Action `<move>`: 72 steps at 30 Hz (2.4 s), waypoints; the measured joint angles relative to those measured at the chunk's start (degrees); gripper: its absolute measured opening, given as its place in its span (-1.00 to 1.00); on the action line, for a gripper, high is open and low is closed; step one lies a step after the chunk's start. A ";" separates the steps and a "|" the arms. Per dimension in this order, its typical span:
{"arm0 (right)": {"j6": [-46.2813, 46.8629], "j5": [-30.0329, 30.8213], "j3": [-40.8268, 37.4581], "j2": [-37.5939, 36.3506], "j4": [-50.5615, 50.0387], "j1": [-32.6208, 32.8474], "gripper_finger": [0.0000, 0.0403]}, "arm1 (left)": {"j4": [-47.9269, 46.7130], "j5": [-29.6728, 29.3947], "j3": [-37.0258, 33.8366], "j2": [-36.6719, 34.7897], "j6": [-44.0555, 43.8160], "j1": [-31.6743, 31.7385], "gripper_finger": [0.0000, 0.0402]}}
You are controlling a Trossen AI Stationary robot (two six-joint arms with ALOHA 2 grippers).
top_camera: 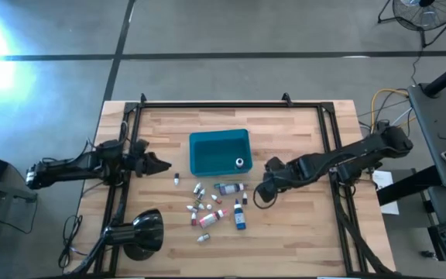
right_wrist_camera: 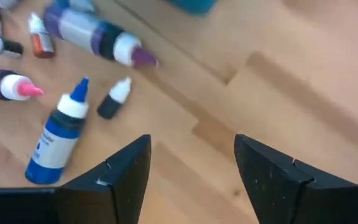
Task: Pick & Place food coloring
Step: Put the large blue food coloring bottle to the right of the blue bin
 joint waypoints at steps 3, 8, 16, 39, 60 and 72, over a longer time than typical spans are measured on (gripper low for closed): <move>3.47 -4.36 -0.25 2.16 6.58 -0.08 0.11 | -6.71 -0.03 3.45 3.96 5.41 0.00 -0.11; 10.62 -6.52 3.43 10.64 14.89 -0.03 0.11 | -11.33 -0.03 5.94 10.41 9.42 0.00 -0.11; 13.47 -8.44 17.63 23.88 6.88 -0.02 0.11 | -11.32 -0.01 5.94 15.89 9.62 0.00 -0.11; 13.47 -10.61 37.68 40.12 -4.30 0.33 -0.20 | -11.86 -0.01 5.75 16.17 13.46 0.02 -0.11; 13.42 -12.26 34.91 40.22 -4.84 0.31 -0.38 | -11.95 -0.02 5.62 16.13 14.99 0.00 -0.11; 11.49 -2.63 35.09 36.49 -4.58 0.70 -0.49 | -11.94 -0.02 5.62 16.13 14.50 0.01 -0.11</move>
